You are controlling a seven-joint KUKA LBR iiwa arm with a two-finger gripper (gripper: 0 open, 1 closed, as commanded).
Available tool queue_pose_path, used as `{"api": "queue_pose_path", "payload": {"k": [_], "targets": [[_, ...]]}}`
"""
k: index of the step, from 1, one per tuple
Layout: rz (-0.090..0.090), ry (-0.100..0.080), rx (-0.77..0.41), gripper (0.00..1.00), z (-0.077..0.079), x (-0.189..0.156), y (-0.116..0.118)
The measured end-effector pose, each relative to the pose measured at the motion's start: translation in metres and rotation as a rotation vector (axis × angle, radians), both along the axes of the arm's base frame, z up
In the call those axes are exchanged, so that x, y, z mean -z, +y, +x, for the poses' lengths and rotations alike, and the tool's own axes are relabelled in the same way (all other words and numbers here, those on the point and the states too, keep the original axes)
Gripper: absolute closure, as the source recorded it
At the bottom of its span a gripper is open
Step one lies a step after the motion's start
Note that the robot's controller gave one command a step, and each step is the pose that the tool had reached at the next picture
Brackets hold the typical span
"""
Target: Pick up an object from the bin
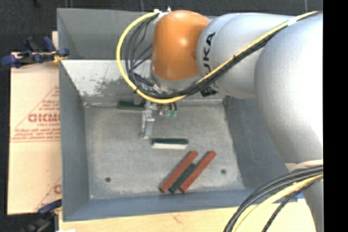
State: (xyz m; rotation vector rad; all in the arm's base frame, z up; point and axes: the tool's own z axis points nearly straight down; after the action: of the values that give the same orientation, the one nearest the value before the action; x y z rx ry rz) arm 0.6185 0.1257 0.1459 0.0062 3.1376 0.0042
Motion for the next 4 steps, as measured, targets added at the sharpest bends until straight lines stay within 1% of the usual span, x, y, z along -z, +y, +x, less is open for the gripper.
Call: {"api": "queue_pose_path", "payload": {"k": [1, 2, 3, 4], "targets": [[0.0, 0.0, 0.0, 0.0, 0.0, 0.0, 0.0], [-0.002, -0.007, -0.059, 0.0, -0.041, 0.04, -0.024], [-0.004, 0.005, -0.064, 0.0, -0.017, 0.064, -0.04], [-0.004, -0.002, -0.227, 0.0, -0.024, 0.057, -0.084]]}}
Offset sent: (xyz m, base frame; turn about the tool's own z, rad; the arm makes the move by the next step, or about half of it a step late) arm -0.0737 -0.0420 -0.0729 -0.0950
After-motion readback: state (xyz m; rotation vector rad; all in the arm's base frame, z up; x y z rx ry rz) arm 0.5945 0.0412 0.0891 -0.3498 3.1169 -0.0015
